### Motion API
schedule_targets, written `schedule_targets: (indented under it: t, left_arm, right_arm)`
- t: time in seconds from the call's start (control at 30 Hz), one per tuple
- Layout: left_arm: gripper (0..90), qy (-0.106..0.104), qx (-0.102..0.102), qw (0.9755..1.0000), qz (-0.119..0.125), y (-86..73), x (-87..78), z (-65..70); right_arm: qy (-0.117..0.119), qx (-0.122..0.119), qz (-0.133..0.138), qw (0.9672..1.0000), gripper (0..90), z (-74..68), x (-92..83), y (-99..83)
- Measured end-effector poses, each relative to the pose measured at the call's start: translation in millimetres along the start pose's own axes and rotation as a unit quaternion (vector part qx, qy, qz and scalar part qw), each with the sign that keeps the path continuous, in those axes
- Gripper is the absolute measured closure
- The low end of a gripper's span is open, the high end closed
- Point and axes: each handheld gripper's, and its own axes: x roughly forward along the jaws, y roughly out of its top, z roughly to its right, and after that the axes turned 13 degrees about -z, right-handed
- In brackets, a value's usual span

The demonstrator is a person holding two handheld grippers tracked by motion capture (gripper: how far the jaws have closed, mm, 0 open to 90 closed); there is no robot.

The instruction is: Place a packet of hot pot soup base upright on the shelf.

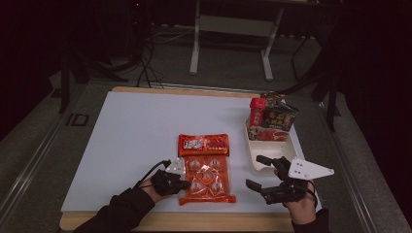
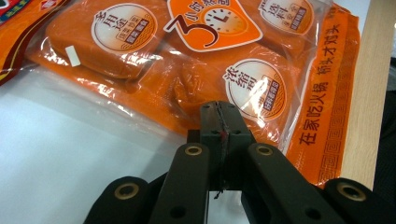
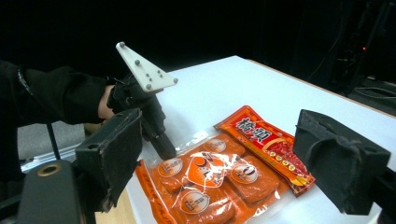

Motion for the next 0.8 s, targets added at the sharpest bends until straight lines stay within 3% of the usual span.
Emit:
schedule_targets:
  t: [0.23,0.4,0.53,0.57,0.7,0.73,0.8]
  left_arm:
    - [90.0,-0.001,0.01,0.9999,0.014,0.7,-4.7,-0.2]
    - [83.9,0.004,0.008,0.9987,0.051,5.3,-20.0,-4.7]
    - [75.7,0.005,-0.006,0.9972,0.074,6.7,-29.8,-12.7]
    - [71.6,0.008,-0.019,0.9958,0.089,7.5,-35.6,-18.3]
    - [58.7,0.01,-0.037,0.9934,0.108,8.5,-42.9,-28.8]
    - [54.7,0.013,-0.055,0.9915,0.117,9.4,-45.3,-37.2]
    - [50.0,0.011,-0.059,0.9907,0.123,9.6,-46.3,-41.6]
  right_arm:
    - [-0.005,0.01,0.012,0.9999,13.9,1.6,-3.8,-0.2]
    - [-0.027,0.005,0.01,0.9996,13.4,1.3,-7.1,1.5]
    - [-0.035,0.008,0.009,0.9993,11.3,1.1,-7.8,1.7]
    - [-0.042,0.002,-0.002,0.9991,10.0,-0.6,-6.0,1.9]
    - [-0.046,-0.007,-0.011,0.9988,9.6,-4.4,-1.2,2.4]
    - [-0.044,-0.009,-0.013,0.9989,9.5,-5.2,0.0,2.7]
    - [-0.045,-0.012,-0.017,0.9988,9.4,-7.2,2.2,3.2]
